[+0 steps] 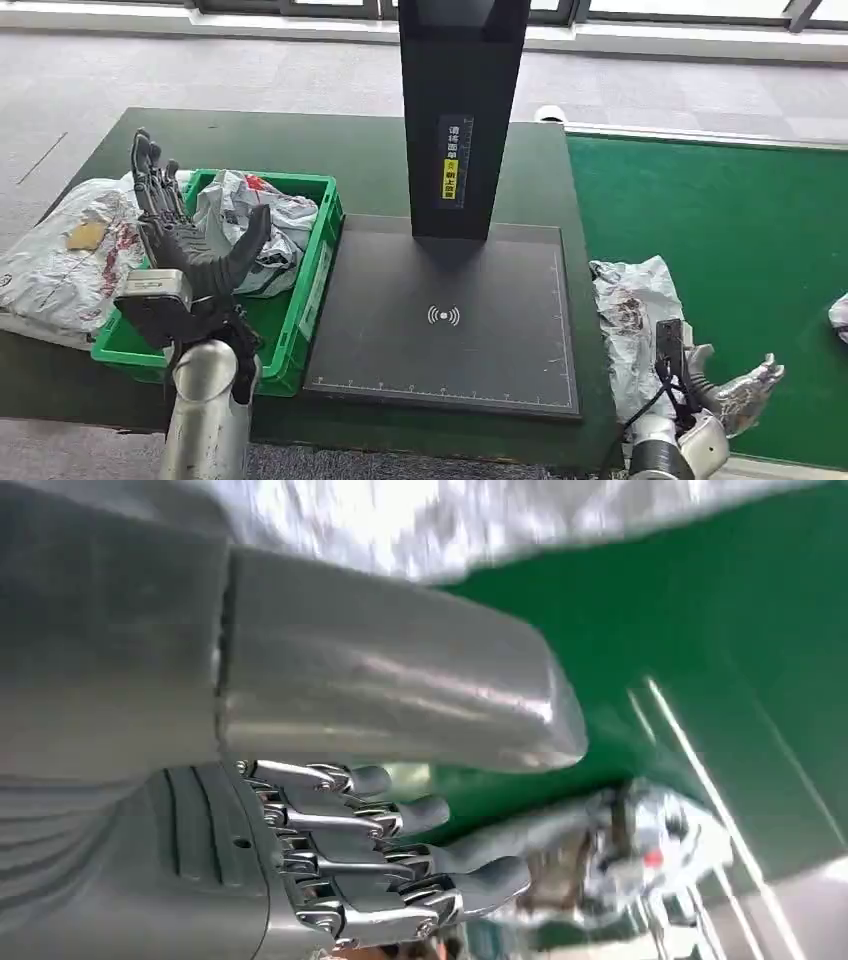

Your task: Moved the parcel from conveyor to table for the left to box.

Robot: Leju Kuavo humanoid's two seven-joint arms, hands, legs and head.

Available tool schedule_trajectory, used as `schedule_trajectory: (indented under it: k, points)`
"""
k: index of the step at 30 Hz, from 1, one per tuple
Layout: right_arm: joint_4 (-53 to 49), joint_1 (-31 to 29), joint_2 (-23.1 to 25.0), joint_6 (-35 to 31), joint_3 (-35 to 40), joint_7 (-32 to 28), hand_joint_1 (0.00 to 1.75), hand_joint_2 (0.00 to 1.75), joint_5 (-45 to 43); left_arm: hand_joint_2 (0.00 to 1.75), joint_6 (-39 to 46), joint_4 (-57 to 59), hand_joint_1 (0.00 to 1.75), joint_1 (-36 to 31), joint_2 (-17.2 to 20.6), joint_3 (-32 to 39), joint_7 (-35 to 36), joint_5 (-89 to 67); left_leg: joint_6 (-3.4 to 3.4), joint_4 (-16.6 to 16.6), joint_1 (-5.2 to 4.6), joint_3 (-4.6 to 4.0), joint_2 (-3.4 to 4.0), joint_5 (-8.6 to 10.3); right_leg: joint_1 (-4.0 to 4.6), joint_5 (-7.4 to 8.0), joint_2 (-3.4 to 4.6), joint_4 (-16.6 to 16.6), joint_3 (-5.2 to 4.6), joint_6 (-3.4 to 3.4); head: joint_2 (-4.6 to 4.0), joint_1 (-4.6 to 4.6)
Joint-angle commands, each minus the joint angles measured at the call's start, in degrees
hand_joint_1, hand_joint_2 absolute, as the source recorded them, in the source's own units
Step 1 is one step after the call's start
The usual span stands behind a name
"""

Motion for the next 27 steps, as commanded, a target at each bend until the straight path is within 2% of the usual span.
schedule_trajectory:
  k: [1, 3, 4, 6, 9, 10, 13, 16, 22, 27]
  points:
    - [13.70, -3.03, -4.23, 9.22, 7.95, 0.33, 0.00, 1.75, -4.02, 1.75, -0.20, 0.27, 0.00, 2.16, -0.02, 2.15, 1.01, -1.80, -0.06, -0.14, 0.04, 0.26, 0.22, -0.05, 0.04, 0.03, 0.17, -0.17, 0.22, -0.03, 0.00, 0.00]
    - [14.09, -3.16, -4.31, 10.65, 8.51, 0.23, 0.00, 1.75, -4.54, 1.75, -0.18, 0.55, 0.00, 1.96, 0.03, 2.19, 1.17, -2.09, -0.08, -0.18, 0.04, 0.34, 0.21, -0.05, 0.05, 0.03, 0.15, -0.23, 0.30, -0.04, 0.00, 0.00]
    - [14.24, -3.45, -4.10, 12.60, 8.33, -2.78, 0.00, 1.75, -7.25, 1.75, -0.08, 0.81, 0.00, 1.80, 0.08, 2.22, 1.27, -2.50, -0.05, -0.07, 0.03, 0.17, 0.14, -0.04, 0.03, 0.01, 0.11, -0.10, 0.14, -0.02, 0.00, -0.02]
    - [14.28, -3.47, -4.13, 12.93, 8.42, -3.10, 0.00, 1.75, -7.65, 1.75, -0.04, 0.90, 0.00, 1.72, 0.07, 2.27, 1.28, -2.53, -0.10, -0.25, 0.08, 0.45, 0.22, -0.04, 0.10, 0.05, 0.15, -0.33, 0.43, -0.05, 0.00, 0.00]
    - [14.50, -3.64, -4.09, 14.24, 8.44, -4.58, 0.00, 1.75, -8.71, 1.75, -0.04, 1.05, 0.00, 1.63, 0.12, 2.25, 1.30, -2.69, -0.06, -0.12, 0.05, 0.26, 0.20, -0.04, 0.06, 0.05, 0.15, -0.19, 0.23, -0.03, 0.00, -0.02]
    - [14.67, -3.81, -3.95, 19.79, 8.62, -10.04, 0.00, 1.75, -12.94, 1.75, -0.05, 1.58, 0.00, 1.29, 0.18, 2.28, 1.39, -3.09, -0.04, -0.07, 0.01, 0.16, 0.17, -0.02, 0.01, 0.04, 0.13, -0.09, 0.11, -0.01, 0.00, 0.00]
    - [14.60, -3.80, -3.28, 26.64, 10.49, -17.07, 0.00, 1.75, -16.61, 1.75, -0.22, 2.71, 0.00, 0.70, 0.39, 2.29, 1.41, -3.66, -0.06, -0.08, 0.03, 0.18, 0.20, 0.00, 0.04, 0.07, 0.15, -0.12, 0.13, -0.02, 0.00, 0.00]
    - [14.13, -3.42, -2.76, 30.03, 12.33, -20.01, 0.00, 1.75, -18.11, 1.75, -0.38, 3.64, 0.00, 0.06, 0.48, 2.06, 1.56, -4.56, -0.06, -0.09, 0.05, 0.26, 0.47, -0.02, 0.05, 0.14, 0.42, -0.14, 0.13, -0.03, 0.00, 0.00]
    - [13.08, -2.77, -2.77, 33.90, 14.66, -22.43, 0.00, 1.75, -21.57, 1.75, 0.08, 3.88, 0.00, -0.19, 0.28, 2.24, 1.67, -5.29, -0.11, -0.13, 0.09, 0.36, 0.61, 0.00, 0.10, 0.25, 0.58, -0.18, 0.14, -0.06, 0.00, -0.02]
    - [12.83, -2.61, -2.79, 34.46, 15.35, -22.47, 0.00, 1.75, -22.09, 1.75, 0.12, 3.87, 0.00, -0.12, 0.40, 2.13, 1.66, -5.61, -0.13, -0.14, 0.11, 0.42, 0.72, 0.00, 0.11, 0.25, 0.68, -0.19, 0.16, -0.06, 0.00, 0.00]
